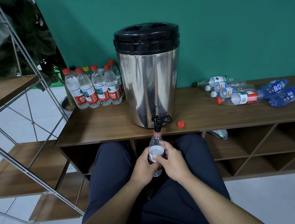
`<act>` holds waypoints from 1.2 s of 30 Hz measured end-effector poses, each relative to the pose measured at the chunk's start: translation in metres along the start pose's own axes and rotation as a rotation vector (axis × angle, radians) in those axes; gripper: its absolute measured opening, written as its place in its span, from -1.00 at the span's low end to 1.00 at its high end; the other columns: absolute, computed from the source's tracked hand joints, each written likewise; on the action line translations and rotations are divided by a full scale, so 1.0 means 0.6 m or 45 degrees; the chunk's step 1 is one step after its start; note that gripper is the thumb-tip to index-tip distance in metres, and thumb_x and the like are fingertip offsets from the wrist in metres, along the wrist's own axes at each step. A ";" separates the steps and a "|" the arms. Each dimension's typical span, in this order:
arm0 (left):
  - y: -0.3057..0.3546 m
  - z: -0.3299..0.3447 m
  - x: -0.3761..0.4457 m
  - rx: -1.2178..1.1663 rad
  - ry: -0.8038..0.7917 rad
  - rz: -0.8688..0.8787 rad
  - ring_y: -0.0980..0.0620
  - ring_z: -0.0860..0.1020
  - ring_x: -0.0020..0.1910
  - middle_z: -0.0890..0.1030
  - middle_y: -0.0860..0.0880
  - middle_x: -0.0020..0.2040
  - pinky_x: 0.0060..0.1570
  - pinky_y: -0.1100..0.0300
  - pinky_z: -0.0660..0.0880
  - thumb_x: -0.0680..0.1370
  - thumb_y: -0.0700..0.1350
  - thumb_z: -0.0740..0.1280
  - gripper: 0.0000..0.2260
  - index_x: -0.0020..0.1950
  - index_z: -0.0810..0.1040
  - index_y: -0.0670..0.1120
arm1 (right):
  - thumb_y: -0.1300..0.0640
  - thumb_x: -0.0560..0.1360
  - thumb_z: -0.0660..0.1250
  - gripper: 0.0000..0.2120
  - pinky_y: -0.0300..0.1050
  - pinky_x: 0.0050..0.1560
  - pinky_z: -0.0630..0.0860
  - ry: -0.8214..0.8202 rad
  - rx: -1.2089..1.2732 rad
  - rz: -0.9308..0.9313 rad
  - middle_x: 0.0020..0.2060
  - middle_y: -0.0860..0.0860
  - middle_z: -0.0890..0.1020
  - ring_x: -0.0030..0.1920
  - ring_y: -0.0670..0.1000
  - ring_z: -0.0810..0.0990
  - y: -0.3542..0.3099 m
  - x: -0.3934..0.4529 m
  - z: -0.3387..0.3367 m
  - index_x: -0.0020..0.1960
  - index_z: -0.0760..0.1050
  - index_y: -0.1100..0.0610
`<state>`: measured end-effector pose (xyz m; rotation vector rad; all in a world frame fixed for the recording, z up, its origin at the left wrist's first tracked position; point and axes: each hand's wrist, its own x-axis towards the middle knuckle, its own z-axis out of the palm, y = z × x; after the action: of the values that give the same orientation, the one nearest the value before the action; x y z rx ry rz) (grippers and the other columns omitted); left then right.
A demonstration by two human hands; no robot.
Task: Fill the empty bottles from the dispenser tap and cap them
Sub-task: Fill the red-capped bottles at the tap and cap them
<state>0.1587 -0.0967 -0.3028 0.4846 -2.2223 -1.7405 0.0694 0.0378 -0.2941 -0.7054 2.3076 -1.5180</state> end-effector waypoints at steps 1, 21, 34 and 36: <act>-0.001 0.000 0.000 -0.001 0.001 0.003 0.14 0.72 0.16 0.75 0.14 0.17 0.14 0.30 0.59 0.61 -0.28 0.51 -0.59 0.39 0.61 0.07 | 0.11 0.60 0.58 -0.47 -0.21 0.30 0.63 -0.001 0.002 -0.001 0.14 -0.26 0.72 0.19 -0.25 0.70 -0.001 0.000 0.000 0.52 0.53 -0.06; 0.004 0.000 -0.002 0.009 0.002 -0.011 0.17 0.71 0.17 0.75 0.19 0.17 0.14 0.33 0.59 0.61 -0.23 0.53 -0.59 0.40 0.60 0.09 | 0.10 0.60 0.58 -0.45 -0.30 0.24 0.60 -0.002 -0.011 0.019 0.14 -0.26 0.71 0.18 -0.30 0.68 0.000 0.000 -0.001 0.54 0.52 -0.03; 0.002 0.001 -0.001 -0.024 0.008 -0.015 0.13 0.73 0.13 0.76 0.12 0.15 0.10 0.30 0.60 0.61 -0.27 0.52 -0.60 0.38 0.62 0.07 | 0.08 0.58 0.59 -0.39 -0.12 0.38 0.62 0.001 -0.008 0.013 0.24 -0.22 0.70 0.26 -0.23 0.68 0.009 0.004 0.004 0.58 0.49 -0.02; 0.002 0.002 -0.001 -0.025 0.007 -0.016 0.12 0.73 0.13 0.76 0.11 0.15 0.11 0.28 0.60 0.61 -0.27 0.52 -0.60 0.37 0.62 0.08 | 0.07 0.58 0.59 -0.39 -0.12 0.37 0.63 0.000 -0.017 0.012 0.25 -0.21 0.70 0.26 -0.22 0.68 0.010 0.006 0.004 0.58 0.49 -0.02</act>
<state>0.1585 -0.0954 -0.3017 0.4994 -2.2016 -1.7633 0.0664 0.0359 -0.3005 -0.6971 2.3200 -1.5001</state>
